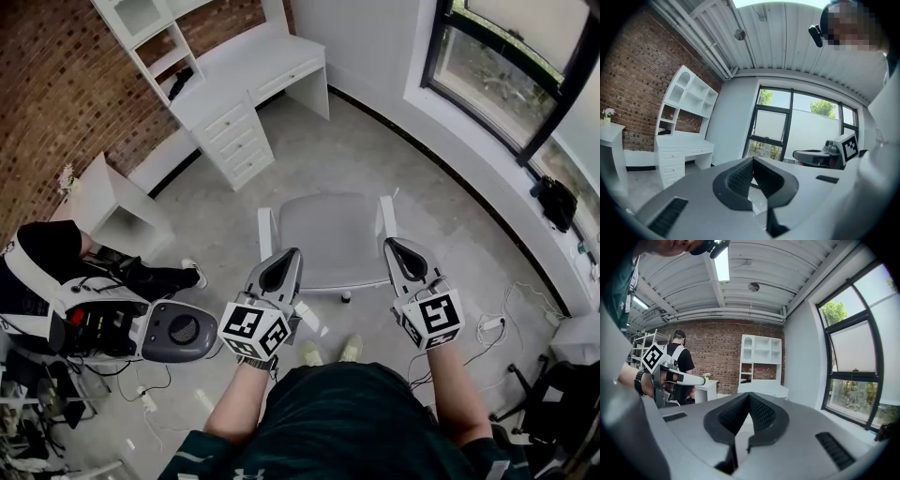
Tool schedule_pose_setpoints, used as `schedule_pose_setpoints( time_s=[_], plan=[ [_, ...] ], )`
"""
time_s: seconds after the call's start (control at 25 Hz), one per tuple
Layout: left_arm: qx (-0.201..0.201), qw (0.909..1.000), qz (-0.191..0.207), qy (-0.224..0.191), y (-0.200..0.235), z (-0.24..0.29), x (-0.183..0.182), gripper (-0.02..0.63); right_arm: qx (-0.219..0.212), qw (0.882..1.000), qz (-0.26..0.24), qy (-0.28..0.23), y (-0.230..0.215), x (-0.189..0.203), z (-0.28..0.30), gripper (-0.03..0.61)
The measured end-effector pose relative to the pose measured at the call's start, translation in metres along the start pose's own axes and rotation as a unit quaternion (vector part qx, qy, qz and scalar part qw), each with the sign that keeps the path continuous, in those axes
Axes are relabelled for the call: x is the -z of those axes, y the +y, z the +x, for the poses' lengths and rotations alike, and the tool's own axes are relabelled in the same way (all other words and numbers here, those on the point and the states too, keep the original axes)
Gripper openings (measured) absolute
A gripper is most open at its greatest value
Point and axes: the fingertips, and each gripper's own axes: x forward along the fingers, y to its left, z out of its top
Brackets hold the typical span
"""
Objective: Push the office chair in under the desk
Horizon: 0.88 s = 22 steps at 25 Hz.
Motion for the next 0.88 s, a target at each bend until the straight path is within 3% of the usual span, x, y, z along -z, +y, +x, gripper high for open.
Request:
schedule_pose_setpoints(
  time_s=[0.16,0.28,0.36,0.44,0.6,0.88],
  plan=[
    [0.005,0.9998,0.021,0.004,0.003,0.004,0.006,0.008,-0.029,0.999,0.015,-0.008,0.004,0.001,0.003,0.006],
    [0.018,0.9978,0.056,0.030,0.011,0.004,0.027,0.008,-0.067,0.997,-0.004,0.031,0.003,0.029,0.001,0.016],
    [0.025,0.9942,0.081,0.066,0.018,0.000,0.052,0.009,-0.100,0.991,-0.014,0.086,0.003,0.068,-0.008,0.122],
    [0.031,0.9877,0.107,0.110,0.026,-0.009,0.082,0.042,-0.131,0.980,-0.031,0.148,0.006,0.114,-0.023,0.176],
    [0.036,0.9607,0.188,0.201,0.047,-0.027,0.136,0.148,-0.161,0.952,-0.086,0.245,0.009,0.190,-0.040,0.207],
    [0.057,0.9111,0.273,0.304,0.072,-0.024,0.194,0.209,-0.171,0.923,-0.146,0.312,0.001,0.237,-0.025,0.210]
  ],
)
